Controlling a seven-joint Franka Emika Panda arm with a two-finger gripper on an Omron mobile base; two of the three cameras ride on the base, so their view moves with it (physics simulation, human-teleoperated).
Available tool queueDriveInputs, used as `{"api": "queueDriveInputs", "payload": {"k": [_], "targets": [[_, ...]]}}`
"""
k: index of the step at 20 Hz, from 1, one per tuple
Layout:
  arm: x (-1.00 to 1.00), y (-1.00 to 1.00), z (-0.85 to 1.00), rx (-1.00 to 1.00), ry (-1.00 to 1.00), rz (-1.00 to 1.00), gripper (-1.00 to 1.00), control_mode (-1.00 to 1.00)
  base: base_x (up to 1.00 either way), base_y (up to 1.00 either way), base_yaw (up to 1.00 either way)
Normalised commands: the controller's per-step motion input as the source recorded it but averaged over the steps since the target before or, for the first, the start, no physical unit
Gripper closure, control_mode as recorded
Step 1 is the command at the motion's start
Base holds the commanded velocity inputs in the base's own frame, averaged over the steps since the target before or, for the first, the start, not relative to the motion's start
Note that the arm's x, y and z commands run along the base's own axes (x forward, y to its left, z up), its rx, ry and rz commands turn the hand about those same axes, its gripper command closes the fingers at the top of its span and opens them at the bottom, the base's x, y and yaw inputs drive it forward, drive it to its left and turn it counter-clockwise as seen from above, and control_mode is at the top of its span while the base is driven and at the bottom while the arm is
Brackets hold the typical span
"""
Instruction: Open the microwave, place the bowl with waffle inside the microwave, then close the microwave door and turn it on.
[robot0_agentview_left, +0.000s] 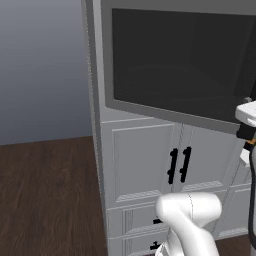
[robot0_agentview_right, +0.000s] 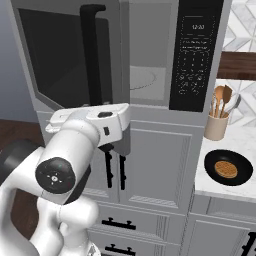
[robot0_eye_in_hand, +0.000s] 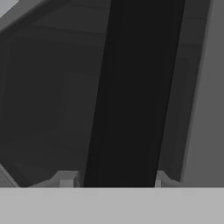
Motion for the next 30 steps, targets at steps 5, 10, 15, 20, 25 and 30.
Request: {"api": "queueDriveInputs", "payload": {"k": [5, 10, 15, 20, 25, 30], "targets": [[0.0, 0.0, 0.0, 0.0, 0.0, 0.0, -1.0, -1.0, 0.0, 0.0, 0.0], [0.0, 0.0, 0.0, 0.0, 0.0, 0.0, -1.0, -1.0, 0.0, 0.0, 0.0], [-0.21, 0.0, 0.0, 0.0, -0.01, 0.0, -1.0, -1.0, 0.0, 0.0, 0.0], [-0.58, -0.29, 0.0, 0.0, -0.04, -0.11, -1.0, -1.0, 0.0, 0.0, 0.0], [-0.17, -0.95, 0.0, 0.01, -0.05, 0.02, -1.0, -1.0, 0.0, 0.0, 0.0], [0.26, -0.95, -0.02, 0.11, 0.0, 0.32, -1.0, -1.0, 0.0, 0.0, 0.0]]}}
